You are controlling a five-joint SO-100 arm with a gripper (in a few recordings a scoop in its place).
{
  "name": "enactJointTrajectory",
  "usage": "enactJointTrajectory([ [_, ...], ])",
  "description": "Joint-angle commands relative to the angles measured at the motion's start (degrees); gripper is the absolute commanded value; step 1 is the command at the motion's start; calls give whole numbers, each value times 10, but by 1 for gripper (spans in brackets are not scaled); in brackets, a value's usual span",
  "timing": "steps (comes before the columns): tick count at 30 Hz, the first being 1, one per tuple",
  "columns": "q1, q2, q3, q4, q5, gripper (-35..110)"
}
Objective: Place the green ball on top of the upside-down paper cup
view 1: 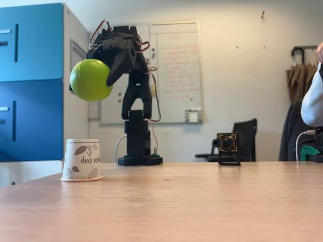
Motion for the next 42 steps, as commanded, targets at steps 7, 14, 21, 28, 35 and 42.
enactJointTrajectory([
  [7,5,61,105,-54,8,29],
  [14,5,24,120,-90,9,29],
  [21,11,-14,124,-113,9,30],
  [28,25,-25,135,-119,9,30],
  [35,30,-29,167,-158,9,30],
  [42,41,-30,172,-168,9,36],
])
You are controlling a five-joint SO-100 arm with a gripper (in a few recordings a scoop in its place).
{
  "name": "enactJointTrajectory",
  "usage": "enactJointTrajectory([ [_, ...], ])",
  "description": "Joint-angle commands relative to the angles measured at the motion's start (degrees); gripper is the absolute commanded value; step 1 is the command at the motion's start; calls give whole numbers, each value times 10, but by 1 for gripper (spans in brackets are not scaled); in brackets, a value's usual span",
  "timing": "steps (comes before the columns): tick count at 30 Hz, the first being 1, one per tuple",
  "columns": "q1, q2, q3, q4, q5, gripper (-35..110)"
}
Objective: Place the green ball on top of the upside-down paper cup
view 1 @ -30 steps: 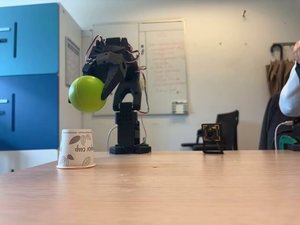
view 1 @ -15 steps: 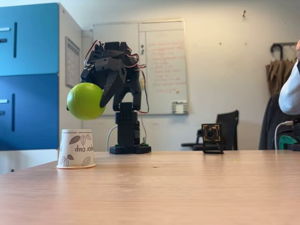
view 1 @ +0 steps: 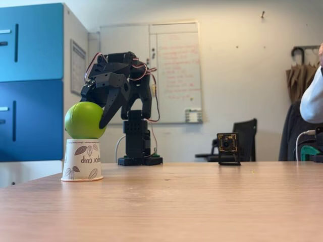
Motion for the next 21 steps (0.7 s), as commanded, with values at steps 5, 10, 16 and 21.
enactJointTrajectory([
  [5,6,1,2,-8,4,42],
  [10,1,4,2,-18,4,46],
  [16,-7,17,2,-25,4,50],
  [21,-14,46,2,-28,5,51],
])
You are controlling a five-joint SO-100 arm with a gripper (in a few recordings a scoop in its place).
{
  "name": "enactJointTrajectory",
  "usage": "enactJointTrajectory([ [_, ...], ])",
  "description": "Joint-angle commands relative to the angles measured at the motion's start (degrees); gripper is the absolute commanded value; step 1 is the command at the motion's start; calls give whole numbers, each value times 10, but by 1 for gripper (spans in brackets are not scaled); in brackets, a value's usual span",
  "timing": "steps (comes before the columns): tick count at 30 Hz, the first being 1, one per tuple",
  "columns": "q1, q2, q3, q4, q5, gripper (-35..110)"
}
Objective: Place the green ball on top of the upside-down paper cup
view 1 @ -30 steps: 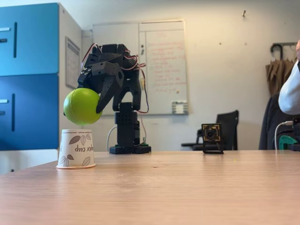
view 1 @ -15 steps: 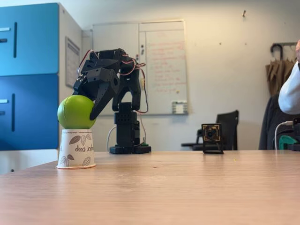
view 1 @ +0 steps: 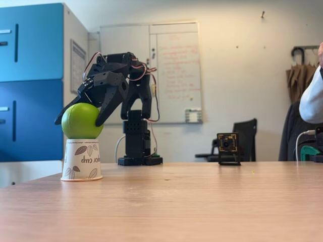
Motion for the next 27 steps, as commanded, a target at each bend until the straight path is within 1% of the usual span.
enactJointTrajectory([
  [1,-4,37,-2,-6,3,51],
  [12,-2,127,6,5,1,51],
  [16,5,177,6,4,-1,47],
  [20,4,234,13,5,-1,37],
  [22,3,271,28,3,-1,30],
  [26,-5,357,79,16,-1,4],
  [27,-8,379,100,18,-1,0],
])
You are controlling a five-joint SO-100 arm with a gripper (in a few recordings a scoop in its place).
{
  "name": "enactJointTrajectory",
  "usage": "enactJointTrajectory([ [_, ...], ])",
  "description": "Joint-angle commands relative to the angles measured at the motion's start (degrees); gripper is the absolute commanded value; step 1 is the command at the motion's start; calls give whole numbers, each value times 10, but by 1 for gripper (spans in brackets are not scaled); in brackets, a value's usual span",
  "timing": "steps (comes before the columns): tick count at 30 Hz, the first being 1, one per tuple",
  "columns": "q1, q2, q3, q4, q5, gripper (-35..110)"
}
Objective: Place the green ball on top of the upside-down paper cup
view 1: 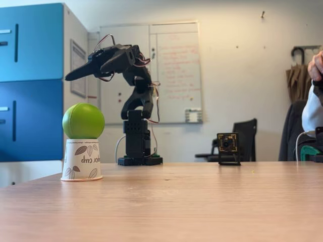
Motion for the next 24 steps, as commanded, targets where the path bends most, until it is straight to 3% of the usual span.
enactJointTrajectory([
  [1,-14,77,50,4,-2,0],
  [14,-104,246,279,199,-16,0],
  [24,-120,291,399,231,-72,0],
])
